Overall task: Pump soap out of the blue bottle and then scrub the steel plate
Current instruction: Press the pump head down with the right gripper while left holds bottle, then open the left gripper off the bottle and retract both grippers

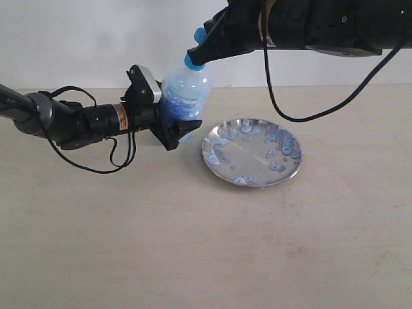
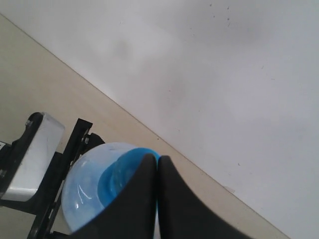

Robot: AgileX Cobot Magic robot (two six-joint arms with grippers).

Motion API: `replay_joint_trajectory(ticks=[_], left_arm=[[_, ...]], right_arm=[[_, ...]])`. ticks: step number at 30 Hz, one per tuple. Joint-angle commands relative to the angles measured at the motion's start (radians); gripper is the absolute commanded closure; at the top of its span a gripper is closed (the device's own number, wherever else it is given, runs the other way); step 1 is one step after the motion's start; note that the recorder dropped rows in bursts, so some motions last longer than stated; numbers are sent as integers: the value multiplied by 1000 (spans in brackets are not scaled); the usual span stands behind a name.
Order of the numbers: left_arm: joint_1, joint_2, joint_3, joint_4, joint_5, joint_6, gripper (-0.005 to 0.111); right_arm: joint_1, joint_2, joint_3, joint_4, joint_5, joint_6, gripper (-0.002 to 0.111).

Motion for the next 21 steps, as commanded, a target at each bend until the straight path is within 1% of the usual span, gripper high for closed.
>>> replay_joint_trajectory(ticks=[1, 12, 15, 18, 19, 21], left_arm=[[-8, -1, 4, 23, -2, -7, 103], [-8, -1, 4, 23, -2, -7, 103], [-8, -1, 4, 19, -2, -7, 103], [-8, -1, 4, -97, -19, -102, 103], [-6, -1, 4, -148, -34, -124, 103], [-2, -1, 4, -204, -74, -144, 103]], right_arm=[[1, 63, 34, -19, 71, 3, 109], [1, 74, 34, -19, 97, 3, 109], [1, 39, 34, -19, 104, -43, 109], [1, -23, 32, -19, 104, -134, 109], [1, -45, 30, -19, 104, -152, 109], [1, -75, 19, -19, 104, -175, 109]])
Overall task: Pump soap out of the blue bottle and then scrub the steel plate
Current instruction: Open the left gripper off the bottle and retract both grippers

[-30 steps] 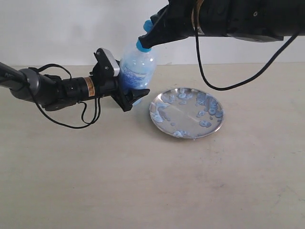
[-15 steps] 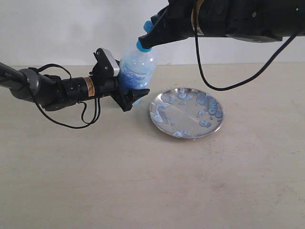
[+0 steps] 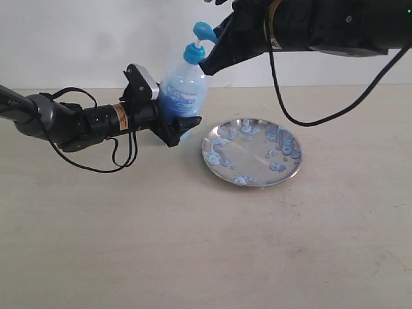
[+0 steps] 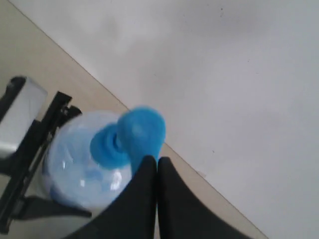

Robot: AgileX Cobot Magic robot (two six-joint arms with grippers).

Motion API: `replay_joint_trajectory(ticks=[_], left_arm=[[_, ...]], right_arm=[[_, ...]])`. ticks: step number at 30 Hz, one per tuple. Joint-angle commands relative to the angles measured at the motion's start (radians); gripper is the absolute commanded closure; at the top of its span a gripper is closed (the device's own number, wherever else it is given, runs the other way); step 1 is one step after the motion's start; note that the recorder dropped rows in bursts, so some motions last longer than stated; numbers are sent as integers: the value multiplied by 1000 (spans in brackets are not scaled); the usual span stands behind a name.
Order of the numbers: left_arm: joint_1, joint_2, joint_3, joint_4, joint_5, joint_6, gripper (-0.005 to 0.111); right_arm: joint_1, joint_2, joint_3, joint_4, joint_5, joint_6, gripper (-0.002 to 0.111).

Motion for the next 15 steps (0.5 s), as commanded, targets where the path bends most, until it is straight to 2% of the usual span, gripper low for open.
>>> replay_joint_trajectory(ticks=[1, 9, 15], left_arm=[[-2, -4, 2, -155, -94, -100, 103], [-2, 16, 2, -157, -130, -192, 103], [-2, 41, 44, -240, -312, -211, 103]], right_arm=[[1, -57, -3, -14, 33, -68, 109], [1, -281, -24, -2, 61, -34, 109], [1, -513, 106, -2, 137, -25, 109]])
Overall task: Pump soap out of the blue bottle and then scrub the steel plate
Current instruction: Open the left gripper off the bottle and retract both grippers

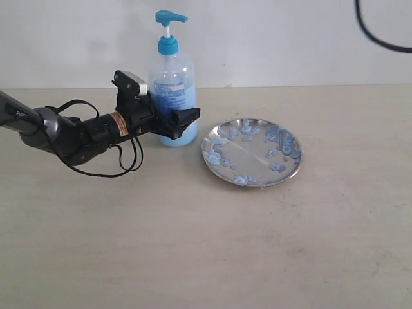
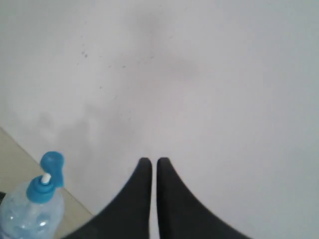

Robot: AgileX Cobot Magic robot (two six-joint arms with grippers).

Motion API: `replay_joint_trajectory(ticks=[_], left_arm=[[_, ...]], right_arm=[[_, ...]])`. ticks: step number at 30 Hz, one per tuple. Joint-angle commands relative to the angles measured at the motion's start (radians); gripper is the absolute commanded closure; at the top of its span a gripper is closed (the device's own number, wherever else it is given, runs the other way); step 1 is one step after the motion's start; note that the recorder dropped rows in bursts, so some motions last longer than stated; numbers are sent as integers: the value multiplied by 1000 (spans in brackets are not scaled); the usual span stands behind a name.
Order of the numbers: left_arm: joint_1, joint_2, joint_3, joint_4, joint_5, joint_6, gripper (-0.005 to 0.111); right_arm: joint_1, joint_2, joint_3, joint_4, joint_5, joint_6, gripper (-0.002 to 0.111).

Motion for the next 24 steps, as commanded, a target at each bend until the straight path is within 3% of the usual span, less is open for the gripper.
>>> replay_joint_trajectory(ticks=[1, 7, 9, 13, 17, 24], left_arm=[[-2, -3, 35, -102, -216, -23, 103], [-2, 0, 53, -122, -215, -23, 102], [-2, 0, 53, -122, -218, -7, 95], [-2, 0, 53, -122, -218, 7, 62], [-2, 0, 53, -181, -201, 7, 1], [8, 0, 53, -219, -222, 9, -2]], right_arm=[[-1, -179, 138, 2, 41, 11, 109], [-1, -397, 411, 6, 37, 30, 109], [-1, -444, 481, 6, 39, 33, 109], [-1, -501, 570, 16, 85, 73, 109], [-1, -506, 589, 16, 103, 98, 109], [-1, -506, 589, 16, 86, 114, 109]])
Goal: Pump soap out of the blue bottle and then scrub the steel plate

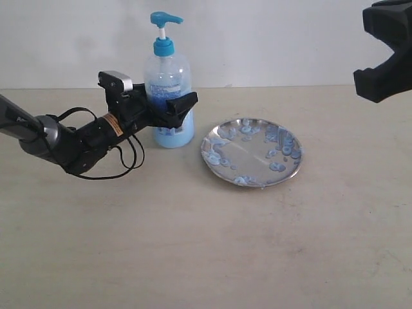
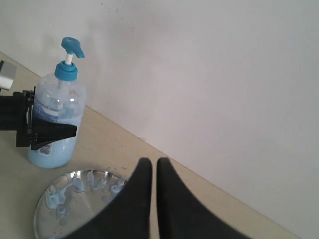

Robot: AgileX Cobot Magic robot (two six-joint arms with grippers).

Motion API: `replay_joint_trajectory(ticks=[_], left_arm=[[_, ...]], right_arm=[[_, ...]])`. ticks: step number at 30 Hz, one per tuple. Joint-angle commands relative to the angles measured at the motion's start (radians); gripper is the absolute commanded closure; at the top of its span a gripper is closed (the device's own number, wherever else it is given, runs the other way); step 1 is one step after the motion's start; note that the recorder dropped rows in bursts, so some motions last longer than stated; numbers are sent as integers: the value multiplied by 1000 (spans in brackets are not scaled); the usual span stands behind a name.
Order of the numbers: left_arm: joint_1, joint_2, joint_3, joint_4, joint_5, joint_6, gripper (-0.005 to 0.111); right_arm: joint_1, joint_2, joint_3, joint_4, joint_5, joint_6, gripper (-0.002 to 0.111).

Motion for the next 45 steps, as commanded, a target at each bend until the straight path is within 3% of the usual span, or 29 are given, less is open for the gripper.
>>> replay_joint_trajectory(ticks=[1, 9, 15, 19, 21, 24, 28, 32, 35, 39, 45], left_arm=[[14, -11, -4, -32, -52, 3, -2], [69, -99, 30, 150, -52, -17, -2], [155, -234, 121, 315, -52, -27, -2], [232, -337, 215, 457, -30, -204, 3], [272, -404, 268, 504, 56, -309, 15], [324, -518, 312, 525, 212, -499, 44], [393, -688, 317, 525, 318, -704, 103], [472, -880, 317, 578, 329, -871, 103], [503, -1049, 317, 710, 452, -1031, 103], [526, -1175, 343, 882, 649, -1473, 103], [513, -1326, 374, 855, 925, -1563, 103]], right_arm=[[-1, -8, 2, 5, -5, 16, 109], [-1, -8, 2, 5, -5, 21, 109], [-1, -8, 2, 5, -7, 66, 109], [-1, -8, 2, 5, -3, 68, 109], [-1, -8, 2, 5, 12, 70, 109], [-1, -8, 2, 5, 20, 70, 109], [-1, -8, 2, 22, 16, 81, 109], [-1, -8, 2, 36, 18, 156, 109], [-1, -8, 2, 36, 34, 251, 109], [-1, -8, 2, 63, 29, 295, 109], [-1, -8, 2, 63, -95, 295, 109]])
